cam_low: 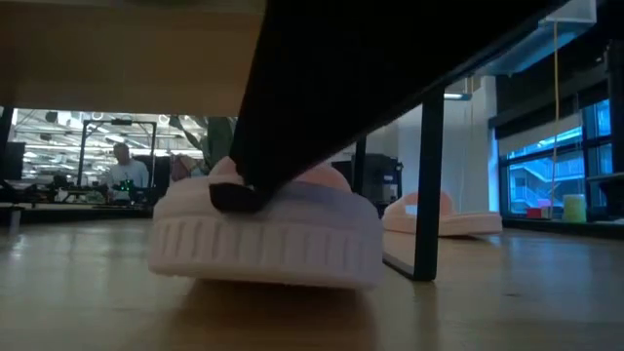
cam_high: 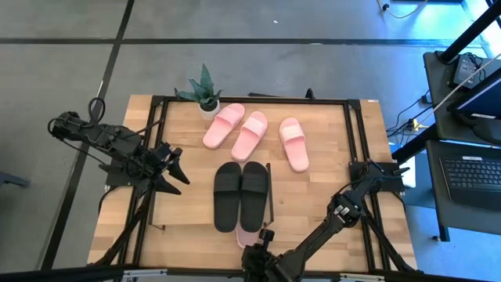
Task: Pick and place slides into the shelf
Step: Put the pink slide under the shelf
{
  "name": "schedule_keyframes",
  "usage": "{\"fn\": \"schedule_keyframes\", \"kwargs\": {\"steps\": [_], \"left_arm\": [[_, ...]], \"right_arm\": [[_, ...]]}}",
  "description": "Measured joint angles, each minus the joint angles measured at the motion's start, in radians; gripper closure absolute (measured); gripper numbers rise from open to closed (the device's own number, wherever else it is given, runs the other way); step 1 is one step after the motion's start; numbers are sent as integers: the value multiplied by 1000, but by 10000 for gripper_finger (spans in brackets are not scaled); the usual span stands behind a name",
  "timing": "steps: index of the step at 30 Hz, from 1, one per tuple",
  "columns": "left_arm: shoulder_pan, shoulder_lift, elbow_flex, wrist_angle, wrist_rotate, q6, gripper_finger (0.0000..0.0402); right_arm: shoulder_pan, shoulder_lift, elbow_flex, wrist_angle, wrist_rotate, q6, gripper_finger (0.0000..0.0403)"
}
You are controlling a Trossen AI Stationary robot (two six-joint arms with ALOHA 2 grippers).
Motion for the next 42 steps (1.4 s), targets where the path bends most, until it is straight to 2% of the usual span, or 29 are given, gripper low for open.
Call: {"fn": "schedule_keyframes", "kwargs": {"steps": [14,24,30,42], "left_arm": [[0,0,0,0,0,-2,201],[0,0,0,0,0,-2,201],[0,0,0,0,0,-2,201],[0,0,0,0,0,-2,201]], "right_arm": [[-2,2,0,27,13,3,376],[-2,2,0,26,13,2,315],[-2,2,0,34,-58,-4,281],[-8,2,0,34,-66,-81,274]]}}
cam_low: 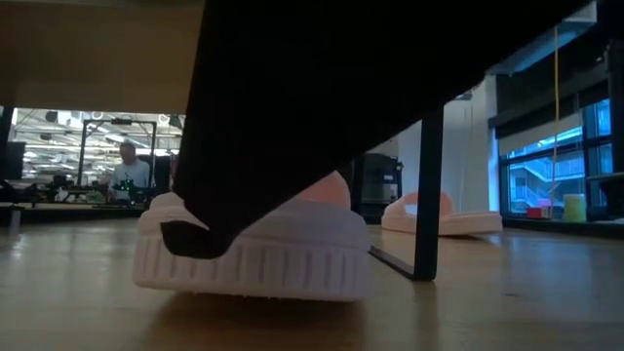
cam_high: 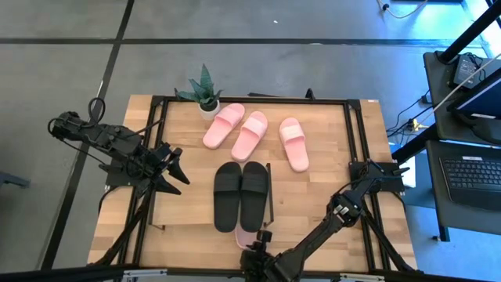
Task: Pick and place slides into the shelf
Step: Put the pink slide under the shelf
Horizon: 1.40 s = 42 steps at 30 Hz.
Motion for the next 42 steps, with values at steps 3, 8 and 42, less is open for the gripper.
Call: {"fn": "schedule_keyframes", "kwargs": {"steps": [3,8,42], "left_arm": [[0,0,0,0,0,0,201],[0,0,0,0,0,0,201],[-483,324,158,201,-280,165,201]], "right_arm": [[-2,0,0,1,-2,-1,274],[-5,-3,22,15,9,-3,274],[82,-463,23,-235,86,130,274]]}}
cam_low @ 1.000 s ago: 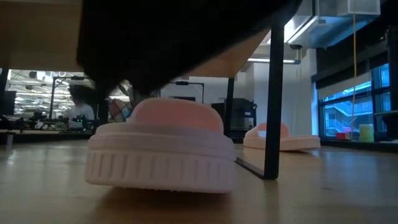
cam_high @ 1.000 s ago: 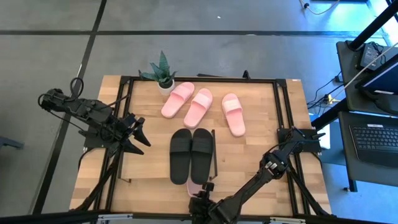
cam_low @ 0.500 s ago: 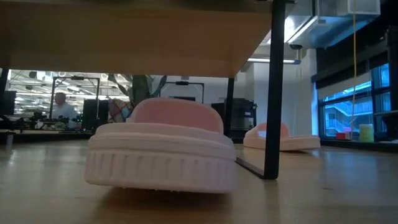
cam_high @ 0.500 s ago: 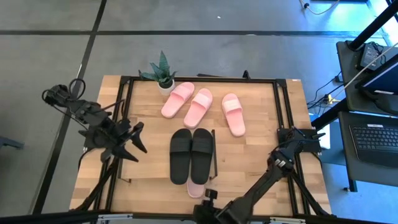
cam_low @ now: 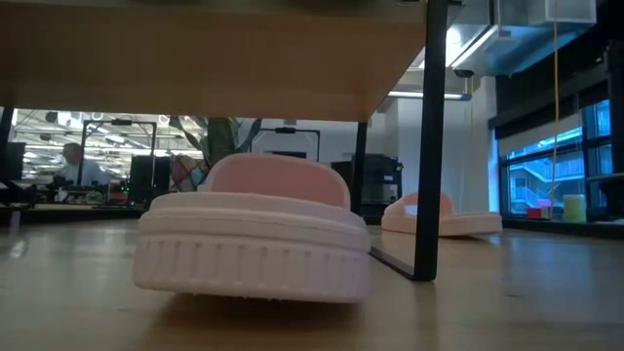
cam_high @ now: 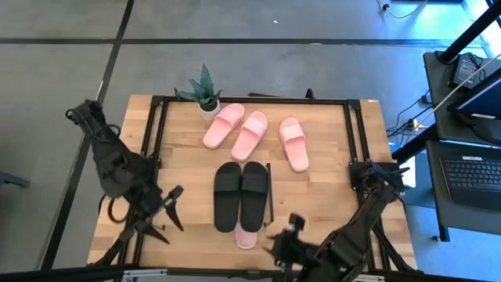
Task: Pick and place slides into the shelf
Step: Put the pink slide under the shelf
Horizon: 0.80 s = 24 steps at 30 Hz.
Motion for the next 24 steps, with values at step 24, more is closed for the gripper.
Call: {"fn": "schedule_keyframes", "kwargs": {"steps": [24], "left_arm": [[-156,598,504,-681,-396,-755,201]], "right_arm": [[-188,-288,-26,-330,133,-442,274]]}}
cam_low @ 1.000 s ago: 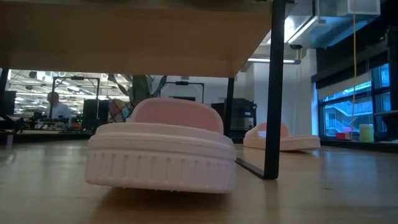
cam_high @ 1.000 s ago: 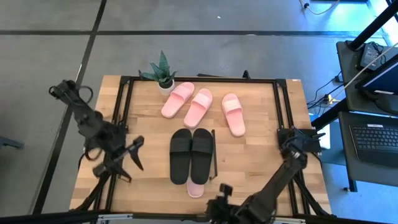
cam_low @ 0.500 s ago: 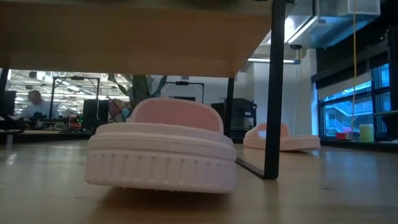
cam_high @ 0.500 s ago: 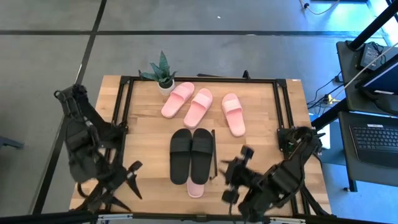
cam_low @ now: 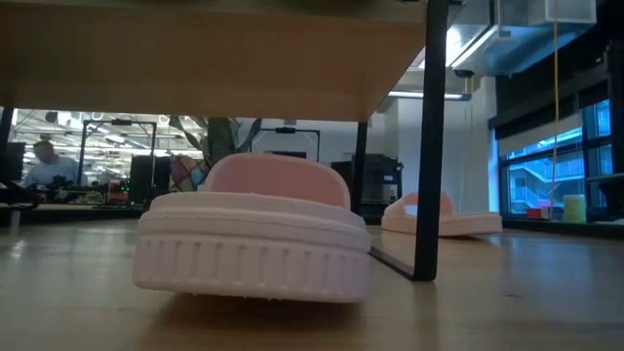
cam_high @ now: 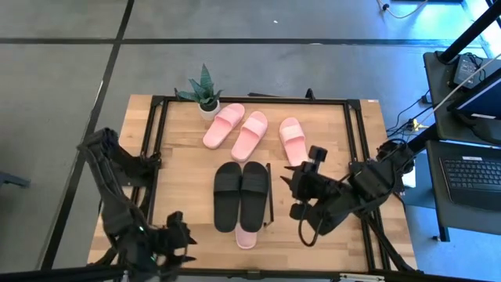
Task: Pick and place slides into the shelf
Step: Put the pink slide under the shelf
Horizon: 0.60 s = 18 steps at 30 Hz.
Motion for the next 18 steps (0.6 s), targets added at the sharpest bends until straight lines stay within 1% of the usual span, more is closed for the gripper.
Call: {"fn": "schedule_keyframes", "kwargs": {"steps": [4,6,9,11,16,18], "left_arm": [[0,95,0,60,-71,-200,201],[0,151,0,77,-82,-305,201],[0,235,0,103,-83,-433,201],[-6,289,0,128,-83,-499,201],[-31,390,0,242,-91,-627,201],[-38,426,14,253,-93,-660,201]], "right_arm": [[-7,-23,0,0,-88,-77,274],[-7,-29,0,-1,-126,-99,274],[-5,-32,0,-1,-144,-136,274],[1,-32,0,0,-147,-155,274],[5,-32,0,-1,-227,-175,274],[5,-32,0,0,-246,-163,274]]}}
